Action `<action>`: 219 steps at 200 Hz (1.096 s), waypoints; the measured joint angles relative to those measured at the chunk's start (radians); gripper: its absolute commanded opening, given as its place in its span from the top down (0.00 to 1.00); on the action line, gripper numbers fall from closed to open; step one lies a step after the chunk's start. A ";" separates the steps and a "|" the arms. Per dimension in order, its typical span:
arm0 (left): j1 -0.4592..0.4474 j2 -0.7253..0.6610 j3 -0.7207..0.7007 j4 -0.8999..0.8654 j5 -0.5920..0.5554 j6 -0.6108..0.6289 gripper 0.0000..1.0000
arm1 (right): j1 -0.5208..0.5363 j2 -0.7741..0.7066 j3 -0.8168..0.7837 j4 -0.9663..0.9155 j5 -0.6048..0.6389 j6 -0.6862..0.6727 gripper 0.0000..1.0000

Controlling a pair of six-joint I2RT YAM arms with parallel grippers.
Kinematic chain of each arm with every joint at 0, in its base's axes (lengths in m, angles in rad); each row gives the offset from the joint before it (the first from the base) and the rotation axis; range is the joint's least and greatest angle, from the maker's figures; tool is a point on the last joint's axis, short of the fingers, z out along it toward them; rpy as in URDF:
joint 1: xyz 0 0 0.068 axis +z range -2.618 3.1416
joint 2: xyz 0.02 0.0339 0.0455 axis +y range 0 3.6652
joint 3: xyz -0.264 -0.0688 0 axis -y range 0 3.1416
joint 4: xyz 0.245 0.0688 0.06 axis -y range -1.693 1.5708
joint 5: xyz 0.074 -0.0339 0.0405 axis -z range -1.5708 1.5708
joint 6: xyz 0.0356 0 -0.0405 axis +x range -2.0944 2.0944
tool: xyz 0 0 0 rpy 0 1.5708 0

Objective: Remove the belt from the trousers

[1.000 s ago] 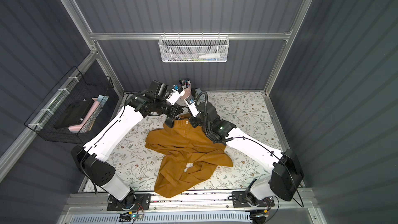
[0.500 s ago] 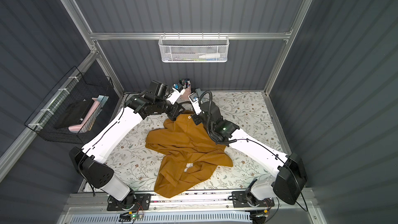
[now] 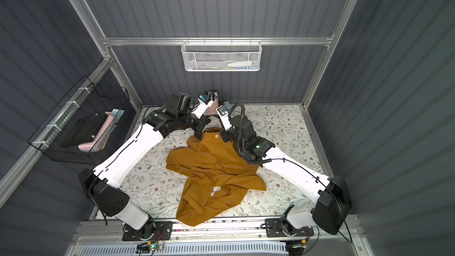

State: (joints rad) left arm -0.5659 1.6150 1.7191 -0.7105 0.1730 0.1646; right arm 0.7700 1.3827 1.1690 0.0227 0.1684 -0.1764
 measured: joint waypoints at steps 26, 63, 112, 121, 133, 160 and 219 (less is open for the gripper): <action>0.001 0.012 0.056 -0.027 0.000 0.001 1.00 | -0.051 -0.009 -0.009 0.008 -0.090 0.056 0.68; 0.001 0.095 0.334 -0.138 0.003 0.005 1.00 | -0.127 -0.085 -0.031 0.018 -0.194 0.142 0.55; 0.001 0.221 0.524 -0.274 0.003 0.031 1.00 | -0.146 -0.159 -0.010 0.007 -0.213 0.207 0.56; 0.001 0.235 0.524 -0.291 0.004 0.033 1.00 | -0.146 -0.163 -0.011 0.008 -0.208 0.211 0.56; 0.001 0.246 0.518 -0.303 0.008 0.035 1.00 | -0.146 -0.163 -0.023 0.016 -0.202 0.212 0.56; 0.002 0.247 0.482 -0.312 0.010 0.035 1.00 | -0.146 -0.173 -0.104 0.037 -0.194 0.210 0.54; 0.079 0.164 0.257 -0.237 0.007 -0.056 1.00 | -0.134 -0.162 -0.216 0.061 -0.141 0.117 0.51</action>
State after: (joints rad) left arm -0.4873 1.7794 1.9759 -0.9478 0.1802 0.1089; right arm 0.6361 1.2209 0.9535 0.0834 0.0273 -0.0593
